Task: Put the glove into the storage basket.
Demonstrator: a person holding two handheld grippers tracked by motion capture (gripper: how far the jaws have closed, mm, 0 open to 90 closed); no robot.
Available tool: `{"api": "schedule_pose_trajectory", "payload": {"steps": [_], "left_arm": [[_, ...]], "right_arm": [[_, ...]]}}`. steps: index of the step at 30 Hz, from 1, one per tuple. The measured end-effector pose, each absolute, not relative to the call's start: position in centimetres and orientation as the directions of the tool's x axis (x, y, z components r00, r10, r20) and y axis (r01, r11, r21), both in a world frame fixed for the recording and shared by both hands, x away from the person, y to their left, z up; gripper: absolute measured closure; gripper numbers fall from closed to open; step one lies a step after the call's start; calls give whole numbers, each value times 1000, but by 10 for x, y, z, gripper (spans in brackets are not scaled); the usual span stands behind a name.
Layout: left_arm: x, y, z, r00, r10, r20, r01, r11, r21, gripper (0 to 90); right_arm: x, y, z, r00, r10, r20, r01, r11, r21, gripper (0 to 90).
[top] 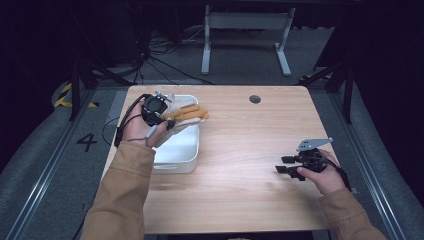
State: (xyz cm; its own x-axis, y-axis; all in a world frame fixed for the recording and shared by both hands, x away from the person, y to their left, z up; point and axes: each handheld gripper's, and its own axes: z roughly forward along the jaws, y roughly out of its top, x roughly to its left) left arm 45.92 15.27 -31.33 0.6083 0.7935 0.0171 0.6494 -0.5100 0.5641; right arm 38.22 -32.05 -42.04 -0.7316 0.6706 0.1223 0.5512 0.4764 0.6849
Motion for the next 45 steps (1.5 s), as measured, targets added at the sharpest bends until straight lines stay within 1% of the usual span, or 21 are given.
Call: {"api": "schedule_pose_trajectory", "payload": {"steps": [6, 12, 19, 22, 26, 32, 34, 45], "left_arm": [[470, 164, -326, 563, 827, 5, 686, -470, 555, 684], [476, 170, -338, 543, 840, -8, 712, -455, 535, 682], [483, 171, -356, 522, 853, -20, 739, -441, 510, 680], [487, 168, -367, 521, 853, -30, 756, -445, 480, 680], [489, 165, -376, 518, 855, -37, 767, -444, 464, 679], [495, 159, -383, 526, 850, -21, 775, -470, 423, 677], [497, 159, -386, 514, 858, -20, 785, -461, 413, 676], [500, 162, -393, 483, 875, -27, 805, -431, 407, 674]], "right_arm": [[382, -319, -421, -732, 670, 125, 552, 475, 686, 492], [382, -319, -420, -732, 670, 124, 552, 476, 685, 491], [383, -317, -421, -738, 664, 120, 546, 483, 684, 491], [383, -316, -421, -741, 661, 120, 545, 487, 683, 490], [384, -315, -422, -741, 661, 121, 546, 487, 681, 489], [384, -316, -422, -741, 660, 121, 546, 488, 681, 487], [384, -316, -422, -740, 662, 122, 547, 486, 682, 487], [384, -315, -423, -742, 659, 122, 547, 491, 678, 486]]}}
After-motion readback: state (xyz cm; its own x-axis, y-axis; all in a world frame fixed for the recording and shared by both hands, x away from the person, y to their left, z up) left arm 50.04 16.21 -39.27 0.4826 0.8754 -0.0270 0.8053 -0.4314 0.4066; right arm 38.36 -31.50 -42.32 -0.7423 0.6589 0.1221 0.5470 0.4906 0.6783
